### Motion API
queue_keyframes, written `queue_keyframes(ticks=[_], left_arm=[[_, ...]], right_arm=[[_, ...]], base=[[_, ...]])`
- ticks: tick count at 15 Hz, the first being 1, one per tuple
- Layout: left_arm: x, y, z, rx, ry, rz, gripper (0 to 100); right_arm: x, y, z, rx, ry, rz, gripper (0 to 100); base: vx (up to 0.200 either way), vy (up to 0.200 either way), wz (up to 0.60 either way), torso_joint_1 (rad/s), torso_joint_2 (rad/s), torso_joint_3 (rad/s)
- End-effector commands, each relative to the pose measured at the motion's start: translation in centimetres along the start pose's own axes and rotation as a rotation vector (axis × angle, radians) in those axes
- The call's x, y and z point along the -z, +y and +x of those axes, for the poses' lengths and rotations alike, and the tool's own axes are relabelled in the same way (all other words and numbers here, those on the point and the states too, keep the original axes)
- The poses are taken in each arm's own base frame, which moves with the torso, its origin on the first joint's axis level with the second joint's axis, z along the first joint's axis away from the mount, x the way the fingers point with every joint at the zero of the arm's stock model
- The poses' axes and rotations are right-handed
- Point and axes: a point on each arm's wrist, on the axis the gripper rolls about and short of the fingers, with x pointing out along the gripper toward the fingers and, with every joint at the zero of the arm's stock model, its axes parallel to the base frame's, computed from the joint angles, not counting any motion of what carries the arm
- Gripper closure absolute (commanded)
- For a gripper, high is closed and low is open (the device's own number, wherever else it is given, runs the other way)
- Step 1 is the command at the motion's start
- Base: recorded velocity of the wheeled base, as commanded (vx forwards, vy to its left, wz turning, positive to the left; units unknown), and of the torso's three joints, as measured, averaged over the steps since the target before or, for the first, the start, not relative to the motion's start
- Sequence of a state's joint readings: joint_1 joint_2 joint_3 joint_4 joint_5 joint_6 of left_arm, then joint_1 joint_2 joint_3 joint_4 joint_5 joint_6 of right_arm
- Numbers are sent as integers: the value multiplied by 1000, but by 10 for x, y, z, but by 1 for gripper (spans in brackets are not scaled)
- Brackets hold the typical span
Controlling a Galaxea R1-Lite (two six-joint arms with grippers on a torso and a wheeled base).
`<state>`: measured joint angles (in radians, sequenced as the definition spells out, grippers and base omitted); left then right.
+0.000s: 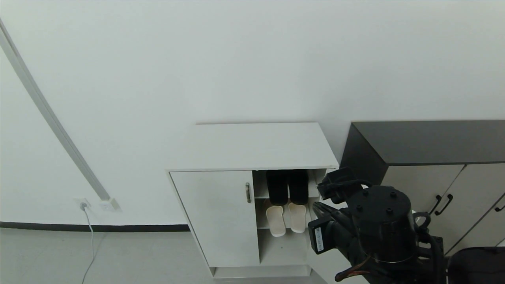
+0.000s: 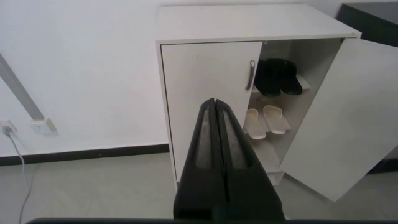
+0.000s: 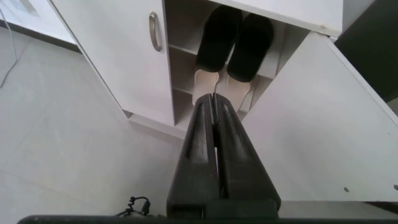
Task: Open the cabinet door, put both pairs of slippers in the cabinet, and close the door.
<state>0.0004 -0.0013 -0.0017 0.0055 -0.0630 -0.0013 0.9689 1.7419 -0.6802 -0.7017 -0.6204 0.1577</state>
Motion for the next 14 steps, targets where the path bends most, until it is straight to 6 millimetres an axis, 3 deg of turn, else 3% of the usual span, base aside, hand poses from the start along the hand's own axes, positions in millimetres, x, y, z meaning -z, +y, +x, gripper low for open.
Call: queue_keyframes(ticks=[1, 4, 13, 14], left_arm=[[0, 0, 0, 0, 2, 0, 100], [0, 0, 0, 0, 2, 0, 100], [0, 0, 0, 0, 2, 1, 100], [0, 0, 0, 0, 2, 0, 100]], right_arm=[[1, 0, 1, 4, 3, -3, 100], [1, -1, 1, 5, 3, -1, 100], [2, -5, 4, 22, 8, -6, 100], [2, -5, 5, 23, 8, -6, 100]], base=[[0, 0, -600, -2, -2, 2], [0, 0, -600, 6, -1, -1], [0, 0, 0, 0, 0, 0], [-200, 0, 0, 12, 7, 2]])
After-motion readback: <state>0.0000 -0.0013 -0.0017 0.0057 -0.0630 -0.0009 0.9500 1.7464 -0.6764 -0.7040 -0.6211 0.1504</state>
